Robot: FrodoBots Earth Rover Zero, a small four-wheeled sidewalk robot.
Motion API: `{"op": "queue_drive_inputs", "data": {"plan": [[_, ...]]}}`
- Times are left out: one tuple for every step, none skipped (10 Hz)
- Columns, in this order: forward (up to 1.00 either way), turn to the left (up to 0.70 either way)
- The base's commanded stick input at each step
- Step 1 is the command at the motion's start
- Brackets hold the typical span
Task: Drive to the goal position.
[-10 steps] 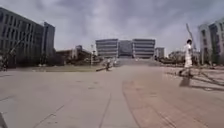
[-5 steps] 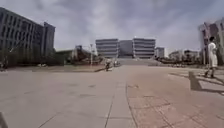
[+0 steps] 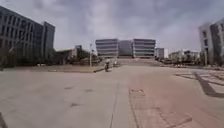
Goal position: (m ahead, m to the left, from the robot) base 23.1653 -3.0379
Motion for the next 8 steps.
{"op": "queue_drive_inputs", "data": {"plan": [[1.00, 0.00], [1.00, 0.00], [1.00, 0.00], [1.00, 0.00], [1.00, 0.00], [1.00, 0.00], [1.00, 0.00], [1.00, 0.00]]}}
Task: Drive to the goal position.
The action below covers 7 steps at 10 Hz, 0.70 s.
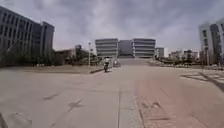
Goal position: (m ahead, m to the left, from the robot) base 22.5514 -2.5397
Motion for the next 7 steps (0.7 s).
{"op": "queue_drive_inputs", "data": {"plan": [[1.00, 0.00], [1.00, 0.00], [1.00, 0.00], [1.00, 0.00], [1.00, 0.00], [1.00, 0.00], [1.00, 0.00]]}}
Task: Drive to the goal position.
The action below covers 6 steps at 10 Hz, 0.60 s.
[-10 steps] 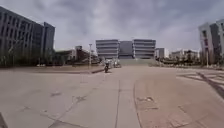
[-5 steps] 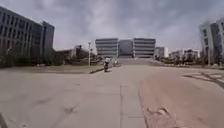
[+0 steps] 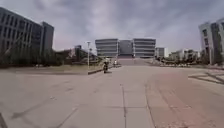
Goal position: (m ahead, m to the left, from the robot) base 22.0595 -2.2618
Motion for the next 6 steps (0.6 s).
{"op": "queue_drive_inputs", "data": {"plan": [[1.00, 0.00], [1.00, 0.00], [1.00, -0.34], [1.00, -0.20], [1.00, 0.00], [1.00, 0.00]]}}
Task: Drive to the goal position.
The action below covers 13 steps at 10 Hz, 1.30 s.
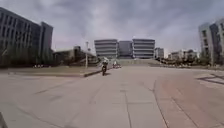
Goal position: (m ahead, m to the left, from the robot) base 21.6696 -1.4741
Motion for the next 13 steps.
{"op": "queue_drive_inputs", "data": {"plan": [[1.00, 0.00], [1.00, 0.00], [1.00, 0.00], [1.00, -0.03], [1.00, -0.21], [1.00, -0.27], [1.00, 0.00], [1.00, 0.00], [1.00, 0.00], [1.00, 0.00], [1.00, 0.00], [1.00, 0.00], [1.00, 0.00]]}}
